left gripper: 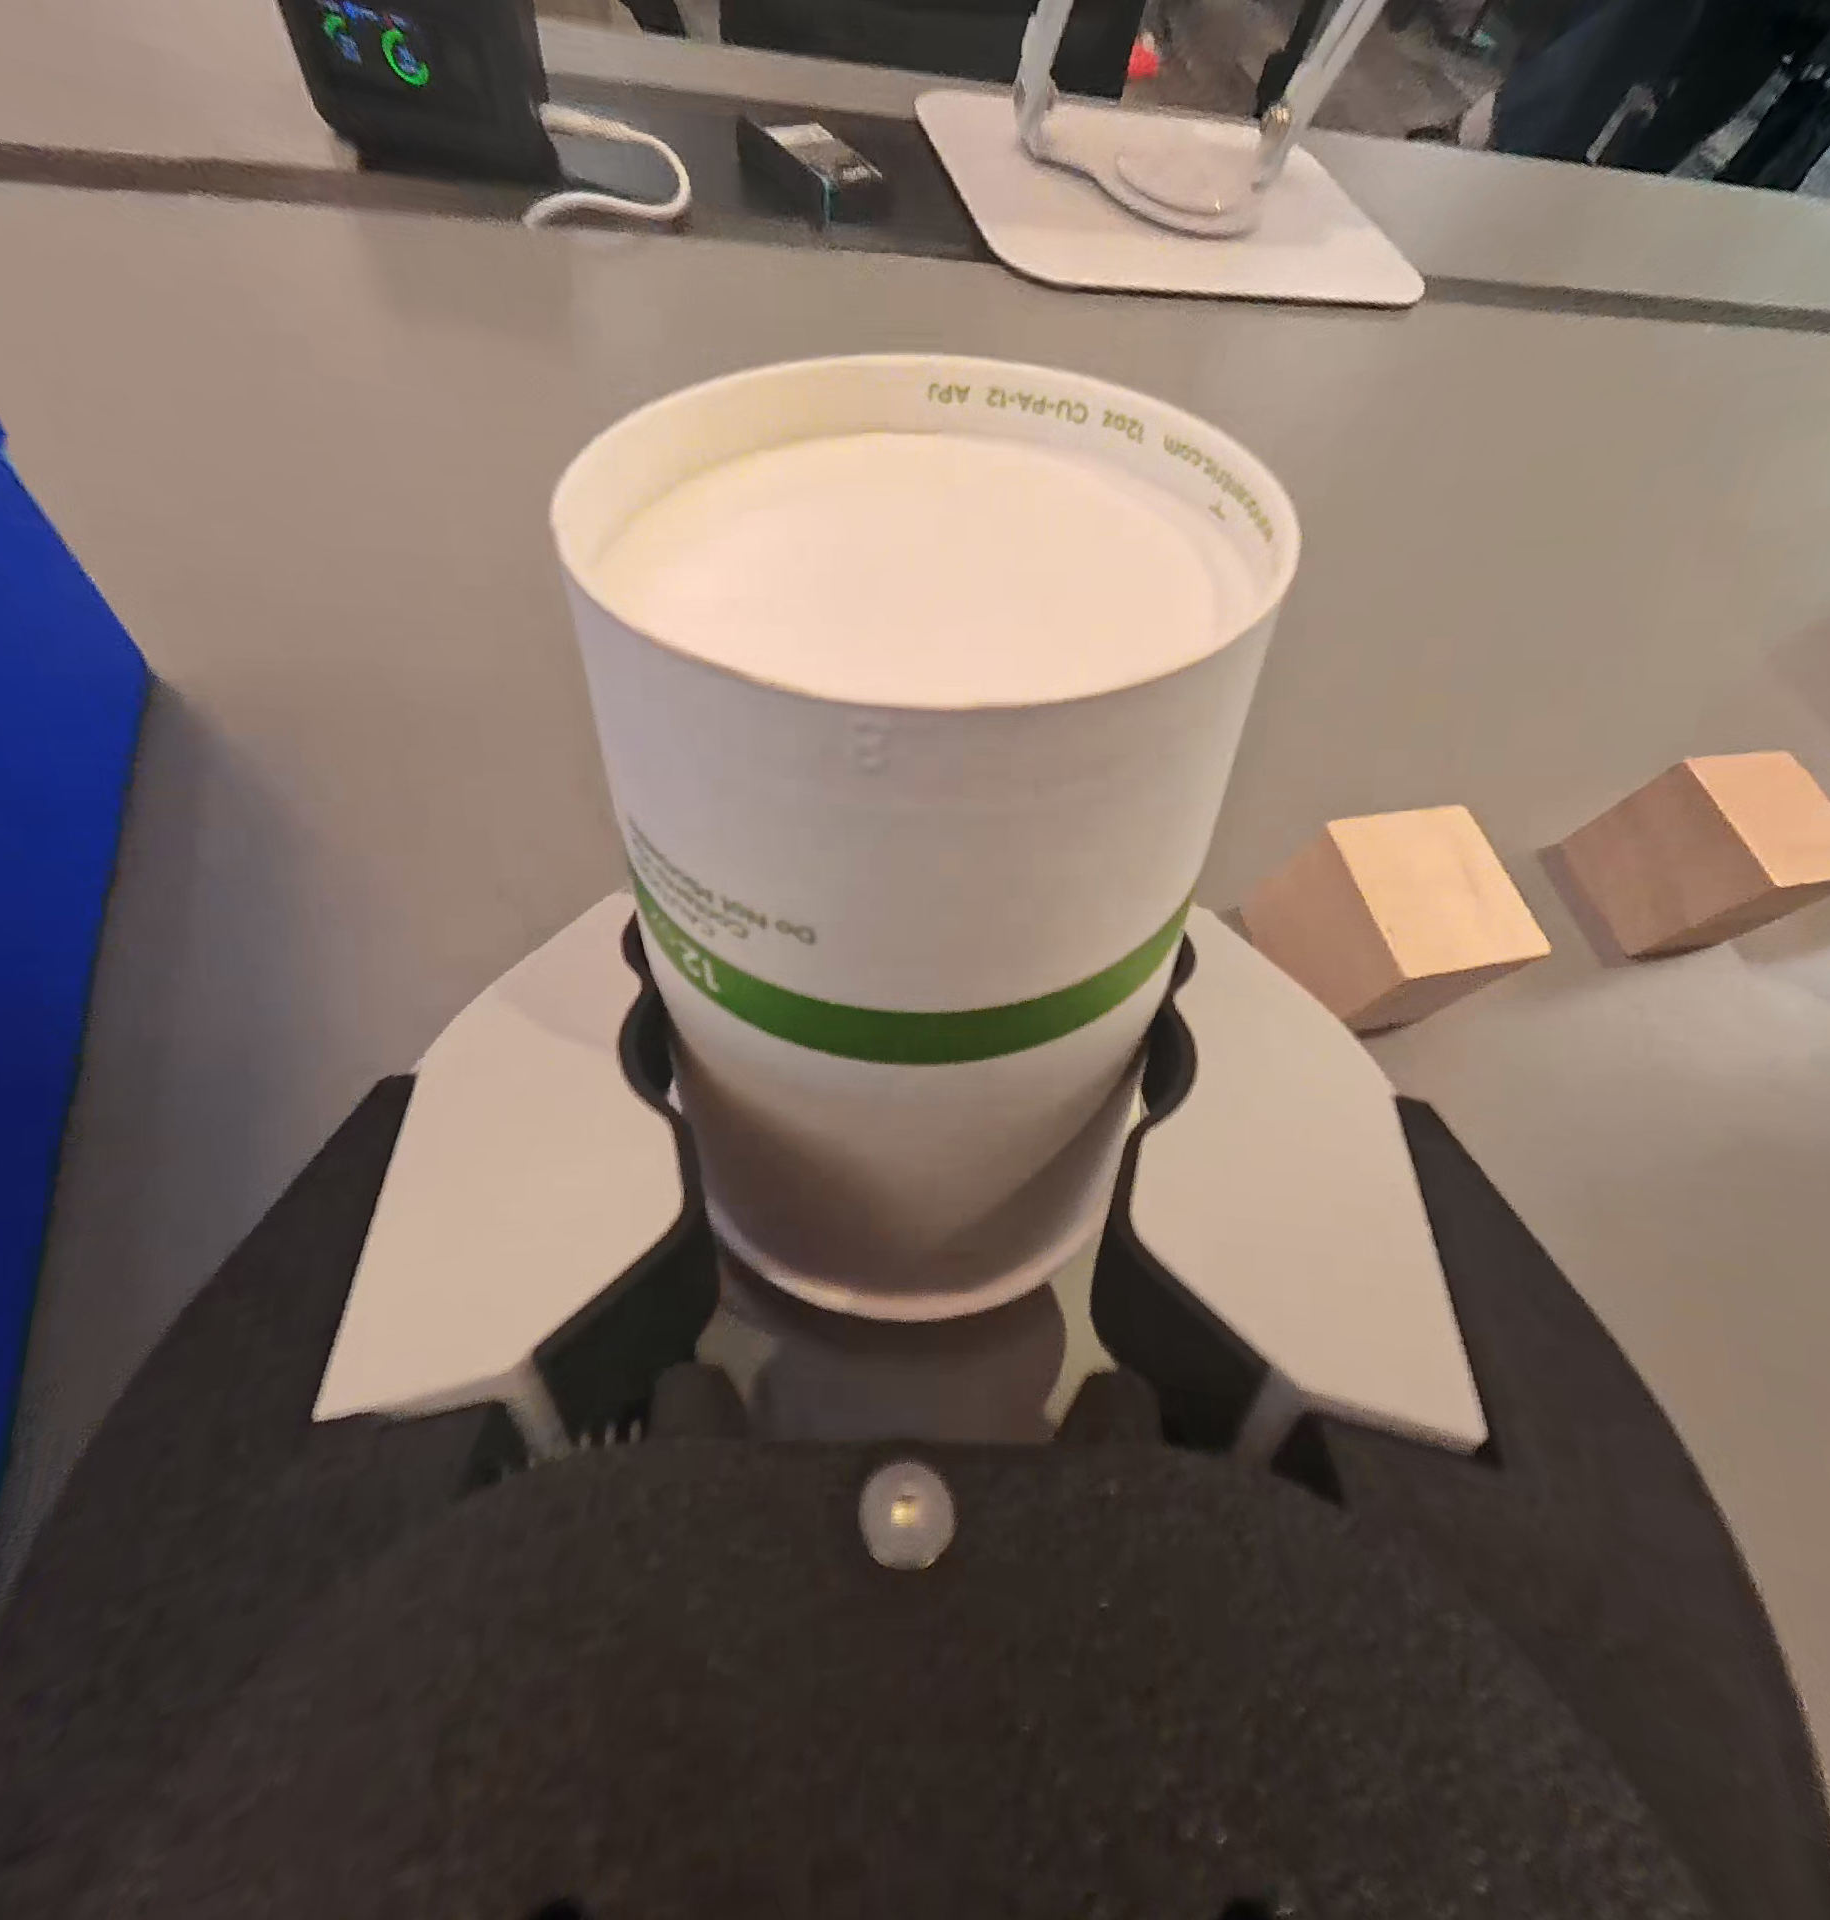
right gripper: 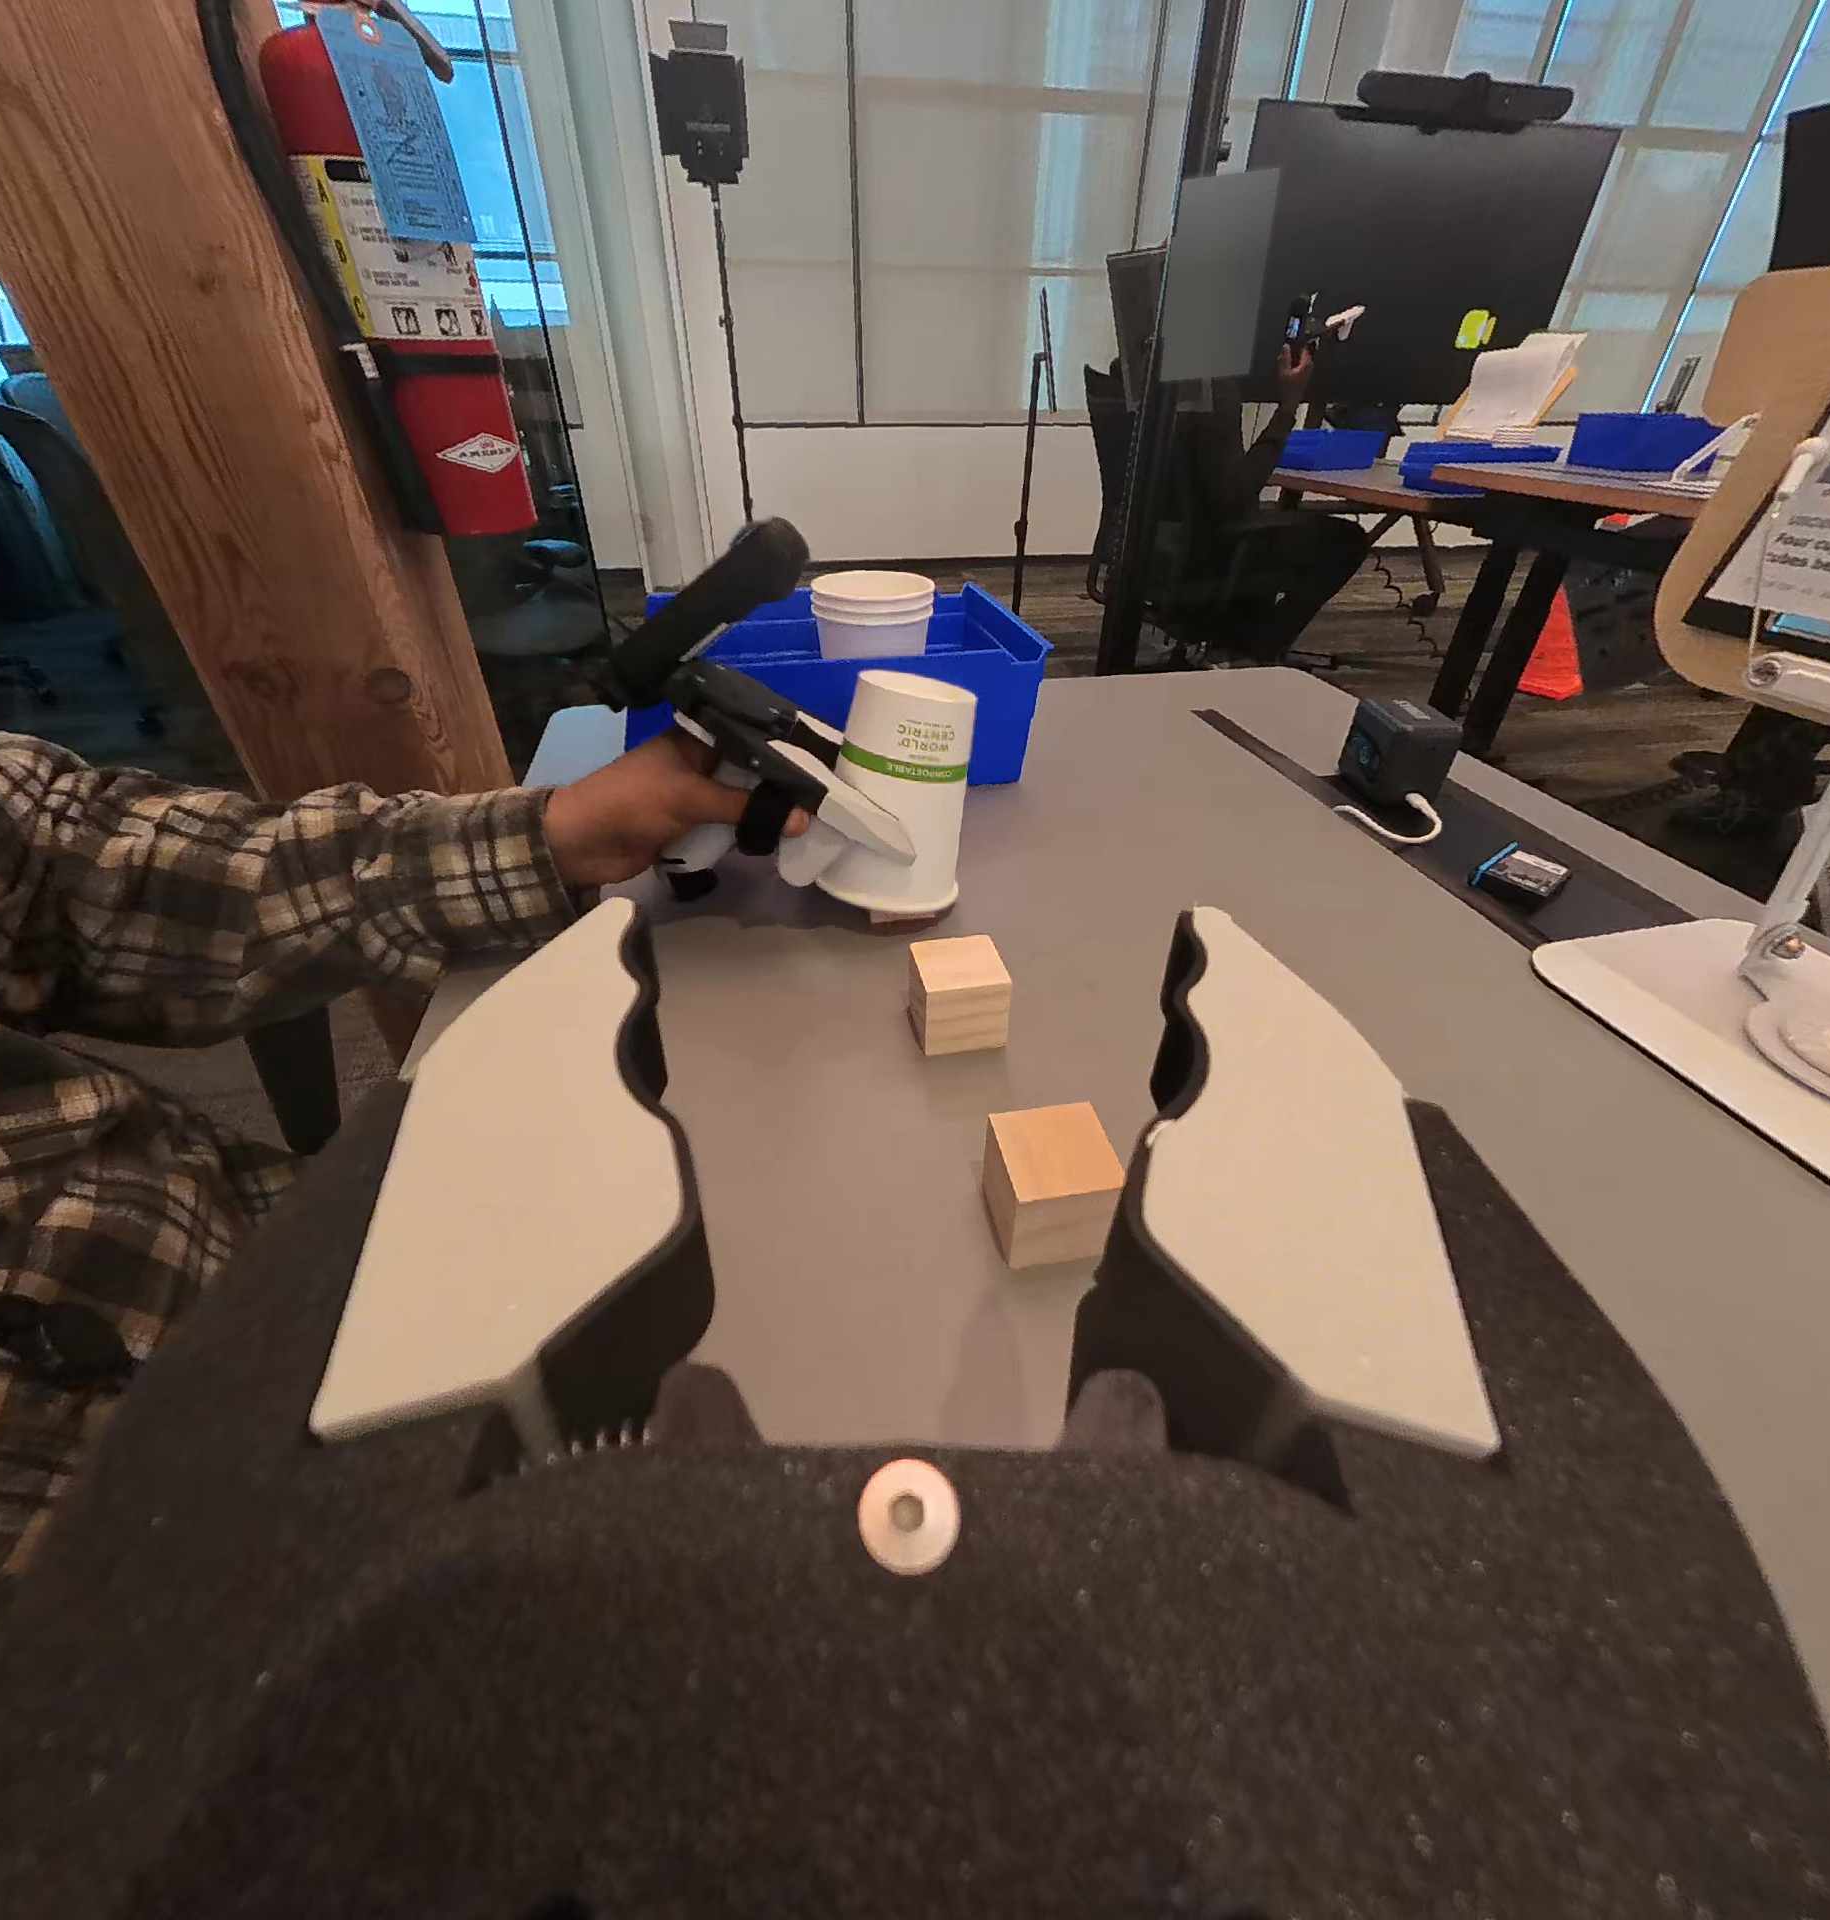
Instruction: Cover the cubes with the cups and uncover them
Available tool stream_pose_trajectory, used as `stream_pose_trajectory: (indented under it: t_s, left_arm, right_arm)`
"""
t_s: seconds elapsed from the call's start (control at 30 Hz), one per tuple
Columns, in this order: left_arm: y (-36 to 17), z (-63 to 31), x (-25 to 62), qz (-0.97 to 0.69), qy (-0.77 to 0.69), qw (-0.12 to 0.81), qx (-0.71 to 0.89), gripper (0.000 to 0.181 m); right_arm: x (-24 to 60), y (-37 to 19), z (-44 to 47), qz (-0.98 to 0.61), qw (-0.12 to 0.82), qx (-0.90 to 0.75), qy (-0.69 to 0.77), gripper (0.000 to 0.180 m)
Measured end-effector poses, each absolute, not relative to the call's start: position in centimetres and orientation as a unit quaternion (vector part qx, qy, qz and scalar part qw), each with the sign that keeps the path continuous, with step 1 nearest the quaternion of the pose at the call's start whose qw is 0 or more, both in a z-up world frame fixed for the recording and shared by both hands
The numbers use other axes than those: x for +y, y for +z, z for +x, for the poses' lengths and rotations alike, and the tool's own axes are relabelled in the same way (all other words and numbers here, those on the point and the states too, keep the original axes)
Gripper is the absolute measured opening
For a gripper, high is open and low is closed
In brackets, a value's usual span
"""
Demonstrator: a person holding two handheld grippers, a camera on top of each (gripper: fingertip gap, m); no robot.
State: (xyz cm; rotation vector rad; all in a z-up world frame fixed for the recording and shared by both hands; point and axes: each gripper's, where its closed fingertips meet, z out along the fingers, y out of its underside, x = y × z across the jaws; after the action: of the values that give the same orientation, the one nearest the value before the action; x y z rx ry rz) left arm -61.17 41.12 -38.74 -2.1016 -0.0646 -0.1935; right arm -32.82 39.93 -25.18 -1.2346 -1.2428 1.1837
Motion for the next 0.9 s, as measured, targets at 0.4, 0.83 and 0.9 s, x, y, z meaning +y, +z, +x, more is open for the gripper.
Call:
stream_pose_trajectory:
  t_s: [0.4, 0.83, 0.9]
  left_arm:
    - [-39.2, -61.3, 39.5, -0.889, -0.049, 0.454, -0.031, 0.122]
    - [-22.4, -65.9, 31.5, -0.871, 0.015, 0.464, 0.159, 0.099]
    - [-21.7, -69.2, 31.6, -0.889, 0.032, 0.409, 0.205, 0.076]
  right_arm:
    - [39.3, -24.3, -33.8, -0.495, 0.487, -0.53, 0.486, 0.097]
    - [40.3, -25.5, -33.3, -0.486, 0.501, -0.514, 0.499, 0.099]
    - [40.4, -25.8, -33.3, -0.483, 0.499, -0.514, 0.503, 0.098]
